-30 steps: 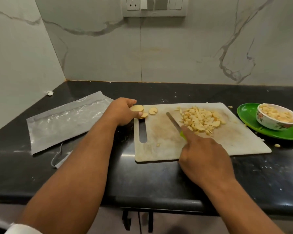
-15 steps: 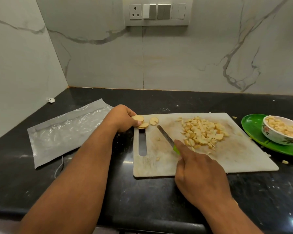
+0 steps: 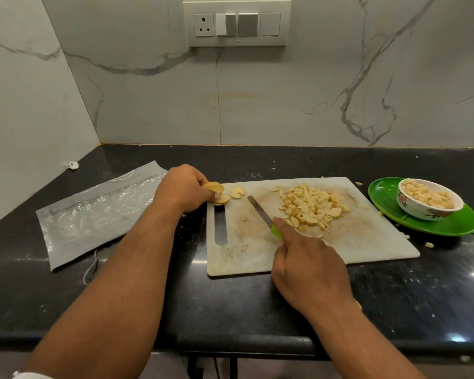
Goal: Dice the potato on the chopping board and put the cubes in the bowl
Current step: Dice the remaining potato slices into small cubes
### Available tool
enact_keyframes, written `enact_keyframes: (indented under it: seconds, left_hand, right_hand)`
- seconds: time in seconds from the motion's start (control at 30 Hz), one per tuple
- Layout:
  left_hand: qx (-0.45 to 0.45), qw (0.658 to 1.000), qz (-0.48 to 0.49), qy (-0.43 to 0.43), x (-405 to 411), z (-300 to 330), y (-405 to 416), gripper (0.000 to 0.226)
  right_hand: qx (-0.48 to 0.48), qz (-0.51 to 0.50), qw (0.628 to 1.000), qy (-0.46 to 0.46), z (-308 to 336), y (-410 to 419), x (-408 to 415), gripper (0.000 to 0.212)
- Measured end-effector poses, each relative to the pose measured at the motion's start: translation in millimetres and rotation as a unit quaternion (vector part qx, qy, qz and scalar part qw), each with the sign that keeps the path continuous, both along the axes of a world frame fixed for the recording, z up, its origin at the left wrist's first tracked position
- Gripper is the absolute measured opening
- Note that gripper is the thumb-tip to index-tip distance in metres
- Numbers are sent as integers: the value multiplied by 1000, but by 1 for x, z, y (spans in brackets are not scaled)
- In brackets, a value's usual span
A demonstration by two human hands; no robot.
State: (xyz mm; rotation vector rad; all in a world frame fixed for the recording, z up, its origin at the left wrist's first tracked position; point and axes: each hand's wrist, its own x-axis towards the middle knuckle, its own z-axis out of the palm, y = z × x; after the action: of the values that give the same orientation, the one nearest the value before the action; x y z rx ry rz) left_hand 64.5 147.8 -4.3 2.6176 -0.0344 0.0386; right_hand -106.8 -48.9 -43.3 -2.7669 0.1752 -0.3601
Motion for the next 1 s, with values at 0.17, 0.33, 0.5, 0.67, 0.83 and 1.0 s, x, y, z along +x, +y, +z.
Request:
enact_keyframes:
  seconds: [0.17,0.33,0.5,0.67,0.83,1.0]
  left_hand:
    - [-93,991,7,-100,-5,0,9,28]
    - [-104,984,-96,-112,-21,-7,-14,27]
    - [-29,976,-160,-143,-31,-17,-54,26]
    - [23,981,-172,-83,-28,-20,-46,40]
    - [5,975,-203,-86,-25,-24,-43,29]
    - [1,977,-200,-79,-21,-29,-55,15]
  right_hand:
    - [8,-73,997,7,2,-3,-1,57]
    - [12,-85,996,-8,6,-3,-3,58]
    - [25,-78,996,-16,8,-1,-2,58]
    - [26,-82,996,-17,9,-1,-4,56]
    - [-12,-71,997,-32,16,-1,-2,56]
    - [-25,-51,998,18,36,3,11,57]
